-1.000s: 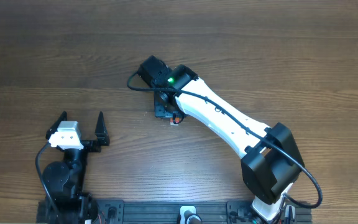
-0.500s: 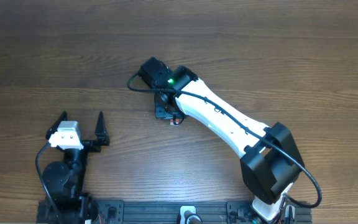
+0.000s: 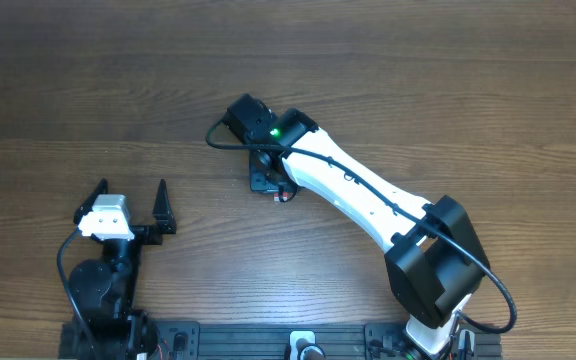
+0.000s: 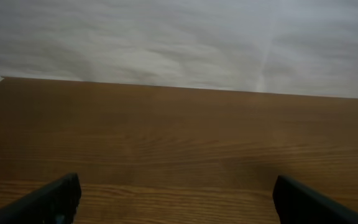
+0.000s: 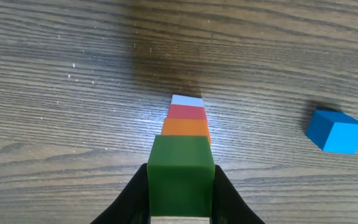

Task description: Stack Cubes

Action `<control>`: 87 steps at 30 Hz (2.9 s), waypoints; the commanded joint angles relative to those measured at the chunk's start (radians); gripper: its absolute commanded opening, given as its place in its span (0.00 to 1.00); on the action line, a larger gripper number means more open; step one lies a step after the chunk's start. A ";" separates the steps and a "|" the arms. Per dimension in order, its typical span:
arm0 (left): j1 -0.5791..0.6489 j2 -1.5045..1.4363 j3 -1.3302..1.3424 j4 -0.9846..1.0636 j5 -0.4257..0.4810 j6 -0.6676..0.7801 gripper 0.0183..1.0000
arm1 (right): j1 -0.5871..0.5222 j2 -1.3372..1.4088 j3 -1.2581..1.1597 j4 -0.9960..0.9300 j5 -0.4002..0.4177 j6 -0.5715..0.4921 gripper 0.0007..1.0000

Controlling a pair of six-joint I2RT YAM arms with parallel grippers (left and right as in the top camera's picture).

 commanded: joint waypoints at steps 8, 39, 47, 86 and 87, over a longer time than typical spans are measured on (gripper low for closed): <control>0.005 -0.008 -0.006 -0.002 0.010 0.012 1.00 | 0.005 0.014 -0.012 0.007 0.003 0.016 0.01; 0.005 -0.008 -0.006 -0.002 0.010 0.012 1.00 | 0.005 0.014 -0.012 0.007 0.003 0.016 0.75; 0.005 -0.008 -0.006 -0.002 0.010 0.012 1.00 | -0.010 -0.007 0.052 0.006 0.060 -0.031 0.99; 0.005 -0.008 -0.006 -0.002 0.010 0.012 1.00 | -0.333 -0.175 -0.485 0.304 -0.021 -0.231 0.99; 0.005 -0.008 -0.006 -0.002 0.010 0.012 1.00 | -0.330 -0.175 -0.494 0.315 -0.021 -0.231 0.98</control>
